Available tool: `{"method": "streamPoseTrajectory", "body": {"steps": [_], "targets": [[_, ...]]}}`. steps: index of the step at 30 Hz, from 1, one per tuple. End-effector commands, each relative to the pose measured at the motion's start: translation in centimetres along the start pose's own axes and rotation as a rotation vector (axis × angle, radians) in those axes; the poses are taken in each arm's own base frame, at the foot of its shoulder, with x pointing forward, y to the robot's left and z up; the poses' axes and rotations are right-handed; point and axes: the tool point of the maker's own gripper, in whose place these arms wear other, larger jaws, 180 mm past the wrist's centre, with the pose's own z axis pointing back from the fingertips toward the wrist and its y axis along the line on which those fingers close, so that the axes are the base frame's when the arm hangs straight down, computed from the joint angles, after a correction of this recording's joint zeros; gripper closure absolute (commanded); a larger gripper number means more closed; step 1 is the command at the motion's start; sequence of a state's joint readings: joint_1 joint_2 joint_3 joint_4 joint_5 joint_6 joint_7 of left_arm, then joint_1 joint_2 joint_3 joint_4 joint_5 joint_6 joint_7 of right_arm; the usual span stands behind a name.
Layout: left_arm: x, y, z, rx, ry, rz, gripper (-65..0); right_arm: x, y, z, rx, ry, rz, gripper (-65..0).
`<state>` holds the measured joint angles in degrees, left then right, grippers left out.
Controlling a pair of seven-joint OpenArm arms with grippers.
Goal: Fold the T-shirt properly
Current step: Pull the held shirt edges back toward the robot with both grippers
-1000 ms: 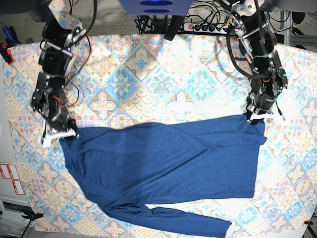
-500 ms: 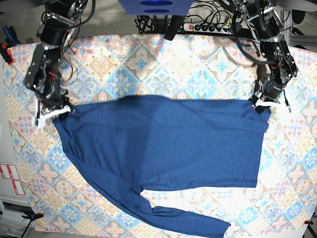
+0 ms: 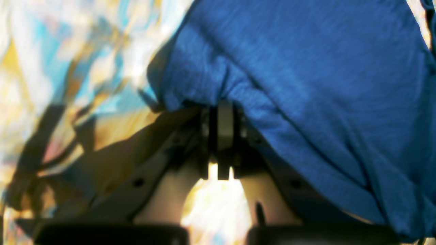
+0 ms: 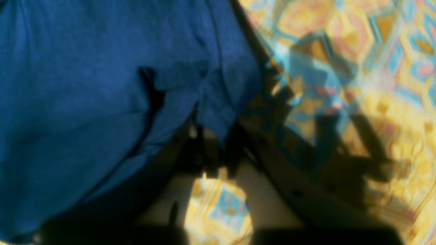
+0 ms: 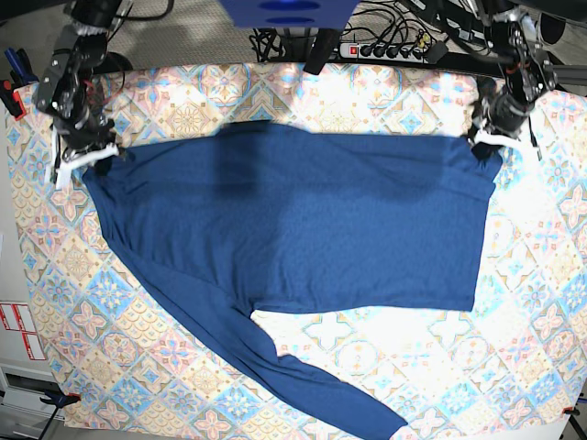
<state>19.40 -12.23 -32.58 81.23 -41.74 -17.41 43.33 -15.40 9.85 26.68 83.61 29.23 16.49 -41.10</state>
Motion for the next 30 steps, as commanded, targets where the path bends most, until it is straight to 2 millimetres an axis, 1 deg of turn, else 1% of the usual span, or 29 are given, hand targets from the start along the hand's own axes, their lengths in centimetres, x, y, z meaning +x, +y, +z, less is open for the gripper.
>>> {"method": "streamPoseTrajectory", "body": {"steps": [1, 2, 4, 6, 8, 12, 15, 17, 24, 27, 30], "targets": [[1.2, 0.4, 0.6, 0.006, -0.036, -0.016, 0.0, 1.1, -0.5, 0.7, 0.005, -0.043, -0.004, -0.3], [0.8, 0.7, 0.7, 0.012, -0.029, -0.015, 0.0, 0.6, -0.7, 1.0, 0.011, -0.037, -0.021, -0.3], [0.3, 1.3, 1.1, 0.025, -0.015, -0.019, 0.0, 0.3, -1.8, 1.7, -0.001, -0.037, -0.047, -0.3], [0.4, 2.1, 1.6, 0.04, -0.007, -0.037, 0.0, 0.3, -2.3, 2.0, -0.011, -0.04, -0.055, -0.3], [0.0, 2.5, 1.9, 0.05, 0.003, -0.039, 0.0, -0.6, -2.8, 2.2, -0.021, -0.019, -0.056, -0.4], [0.0, 3.4, 2.5, 0.068, 0.014, -0.061, 0.0, -1.7, -3.2, 2.6, -0.031, 0.005, -0.053, -0.4], [0.0, 3.6, 2.6, 0.072, 0.017, -0.066, 0.0, -2.3, -3.5, 2.9, -0.038, 0.019, -0.052, -0.4], [-0.4, 3.9, 2.8, 0.079, 0.027, -0.066, 0.0, -2.7, -3.7, 3.0, -0.041, 0.03, -0.052, -0.4], [-1.0, 4.4, 3.1, 0.092, 0.043, -0.071, 0.0, -3.1, -3.9, 3.2, -0.046, 0.037, -0.052, -0.7], [-1.7, 4.8, 3.4, 0.101, 0.057, -0.069, 0.0, -3.1, -3.9, 3.2, -0.045, 0.038, -0.052, -0.7], [-1.7, 4.9, 3.5, 0.105, 0.06, -0.072, 0.0, -3.1, -4.0, 3.2, -0.049, 0.039, -0.047, -0.7]]}}
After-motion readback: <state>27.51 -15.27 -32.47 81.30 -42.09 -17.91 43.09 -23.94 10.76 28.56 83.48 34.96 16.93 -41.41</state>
